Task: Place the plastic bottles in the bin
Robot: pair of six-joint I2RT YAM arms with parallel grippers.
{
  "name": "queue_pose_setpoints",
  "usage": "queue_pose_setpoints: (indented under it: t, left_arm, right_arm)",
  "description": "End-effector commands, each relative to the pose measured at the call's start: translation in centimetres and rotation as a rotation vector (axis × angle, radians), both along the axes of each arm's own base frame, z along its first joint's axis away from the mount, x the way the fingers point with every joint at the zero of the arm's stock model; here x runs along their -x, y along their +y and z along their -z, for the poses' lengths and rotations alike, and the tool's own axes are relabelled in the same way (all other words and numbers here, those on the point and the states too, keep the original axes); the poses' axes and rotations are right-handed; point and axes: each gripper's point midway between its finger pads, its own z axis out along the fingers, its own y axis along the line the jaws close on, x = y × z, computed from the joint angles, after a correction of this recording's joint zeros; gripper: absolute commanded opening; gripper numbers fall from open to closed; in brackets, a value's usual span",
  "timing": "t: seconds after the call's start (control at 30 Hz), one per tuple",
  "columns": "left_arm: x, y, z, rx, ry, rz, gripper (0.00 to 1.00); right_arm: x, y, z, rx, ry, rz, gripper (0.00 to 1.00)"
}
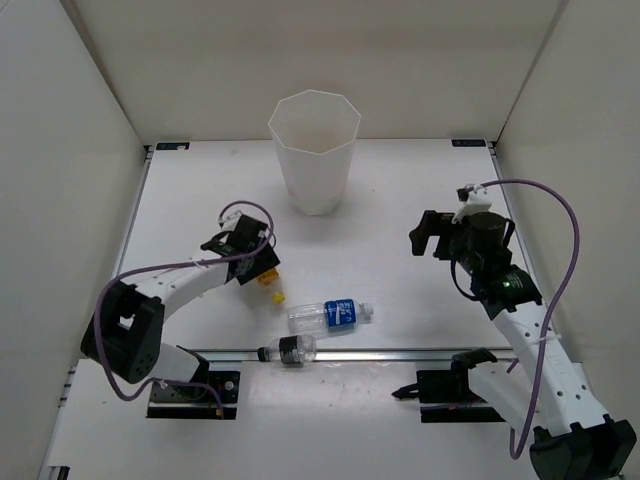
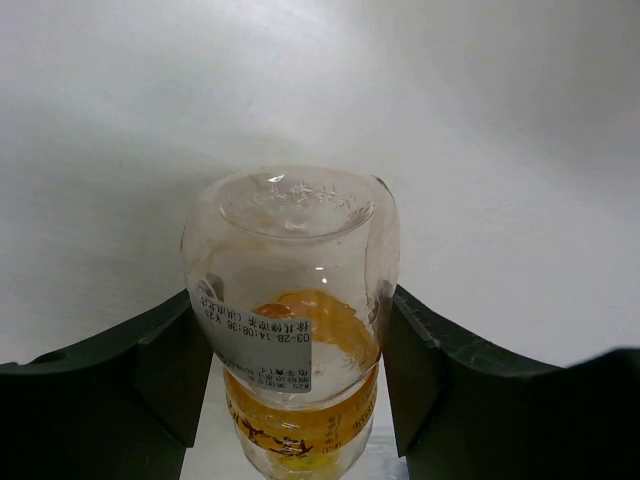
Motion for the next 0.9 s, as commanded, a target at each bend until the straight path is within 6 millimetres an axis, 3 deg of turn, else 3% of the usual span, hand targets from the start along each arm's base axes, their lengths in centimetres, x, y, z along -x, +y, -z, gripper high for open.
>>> queue_pose_setpoints:
  t: [0.0, 0.03, 0.1, 0.13, 0.2, 0.23, 0.3, 0.33, 0.37, 0.4, 0.43, 0.47, 0.5, 0.6, 0.63, 0.67, 0.73, 0.77, 0.8, 0.83, 0.87]
  left_arm:
    - [-5.6, -1.5, -12.0, 0.069, -0.329, 0.055, 0.32]
    - [-6.2, -1.5, -14.2, 0.056, -0.390, 0.075, 0.32]
    - [-8.3, -2.3, -21.2, 0.069, -0.547, 0.083, 0.35]
    - [-9.0, -2.5, -22.9, 0.059, -0.590, 0.101, 0.35]
    - [-11.1, -2.8, -30.4, 0.064, -0.781, 0.072, 0.40]
    - [-11.9, -2.7, -31.5, 0.045, -0.812, 0.067, 0.41]
    - [-13.9, -3.1, -36.9, 0.059, -0.934, 0.039, 0.44]
    - [-15.4, -3.9, -36.5, 0.034, -0.935, 0.050, 0.46]
    - [-17.0, -4.8, -37.5, 0.023, -0.969, 0.054, 0.48]
    - [-17.6, -5.3, -39.8, 0.034, -1.021, 0.037, 0.50]
    - [-19.4, -6.6, -37.8, 0.013, -0.982, 0.063, 0.51]
    - [-21.4, -7.7, -37.7, 0.028, -0.980, 0.067, 0.53]
    - [-21.9, -8.1, -39.8, 0.055, -1.020, 0.084, 0.55]
    - [-25.8, -9.2, -36.5, 0.072, -1.000, 0.039, 0.56]
    - [-26.3, -9.0, -36.9, 0.079, -1.016, 0.017, 0.57]
    - [-27.1, -9.4, -35.9, 0.081, -1.002, 0.016, 0.57]
    - [-27.9, -9.7, -37.4, 0.094, -1.012, 0.014, 0.59]
    - [-28.1, -10.0, -38.1, 0.088, -1.027, 0.018, 0.64]
    - [-28.3, -10.4, -38.0, 0.089, -1.026, 0.032, 0.86]
    - [-28.1, -10.8, -39.3, 0.108, -1.046, 0.049, 0.99]
    - [-28.0, -10.7, -40.6, 0.132, -1.059, 0.061, 0.99]
  right_arm:
    - [0.6, 2.2, 0.8, 0.044, 0.007, -0.145, 0.97]
    - [0.7, 2.5, 1.0, 0.059, 0.009, -0.165, 0.98]
    - [1.2, 4.1, 2.1, 0.132, 0.020, -0.258, 0.97]
    - [1.5, 5.0, 2.2, 0.150, 0.028, -0.299, 0.97]
    - [1.6, 5.8, 3.5, 0.195, 0.058, -0.345, 0.98]
    - [1.9, 5.9, 4.0, 0.208, 0.074, -0.353, 0.98]
    - [1.7, 6.3, 4.3, 0.234, 0.077, -0.395, 0.98]
    - [1.7, 6.4, 4.4, 0.235, 0.079, -0.402, 0.98]
    - [1.7, 6.5, 4.7, 0.224, 0.083, -0.410, 0.97]
    - [1.7, 7.0, 4.5, 0.204, 0.068, -0.434, 0.98]
    - [1.8, 7.0, 4.6, 0.197, 0.064, -0.445, 0.98]
    - [2.2, 7.4, 4.7, 0.190, 0.057, -0.473, 0.97]
    - [2.2, 7.8, 4.3, 0.189, 0.030, -0.503, 0.97]
    - [2.9, 8.3, 4.6, 0.207, 0.031, -0.554, 0.98]
    - [3.1, 8.3, 4.8, 0.219, 0.041, -0.561, 0.97]
    - [3.1, 8.4, 4.8, 0.220, 0.041, -0.563, 0.97]
    - [3.6, 8.9, 5.3, 0.215, 0.058, -0.611, 0.99]
    - [3.9, 9.3, 5.4, 0.211, 0.061, -0.642, 0.98]
    - [4.1, 9.8, 5.4, 0.206, 0.055, -0.674, 0.98]
    - [4.9, 10.6, 5.8, 0.205, 0.058, -0.749, 0.97]
    - [5.5, 11.6, 5.9, 0.204, 0.049, -0.824, 0.97]
